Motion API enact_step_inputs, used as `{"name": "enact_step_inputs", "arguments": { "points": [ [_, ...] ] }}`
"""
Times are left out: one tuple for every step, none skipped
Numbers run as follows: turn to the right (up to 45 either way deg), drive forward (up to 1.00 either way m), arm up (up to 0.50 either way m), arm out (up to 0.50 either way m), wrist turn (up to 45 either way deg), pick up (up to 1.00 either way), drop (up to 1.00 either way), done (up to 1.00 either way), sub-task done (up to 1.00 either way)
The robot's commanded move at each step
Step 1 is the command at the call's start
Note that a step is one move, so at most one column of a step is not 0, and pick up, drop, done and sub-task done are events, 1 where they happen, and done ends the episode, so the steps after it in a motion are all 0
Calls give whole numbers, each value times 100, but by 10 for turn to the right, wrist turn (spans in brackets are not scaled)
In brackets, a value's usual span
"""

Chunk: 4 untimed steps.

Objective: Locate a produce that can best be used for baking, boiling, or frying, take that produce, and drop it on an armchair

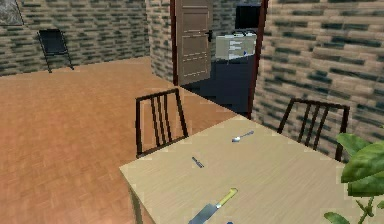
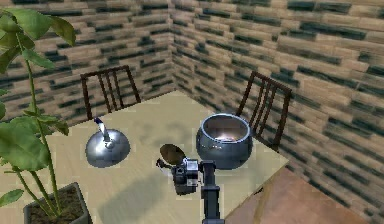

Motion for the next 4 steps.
{"name": "enact_step_inputs", "arguments": {
  "points": [
    [0, 0, 0, 0, 0, 100, 0, 0, 0],
    [0, 0, 10, 0, 0, 0, 0, 0, 0],
    [0, 0, 22, 0, 0, 0, 0, 0, 0],
    [0, 0, 0, 0, -450, 0, 0, 0, 0]
  ]
}}
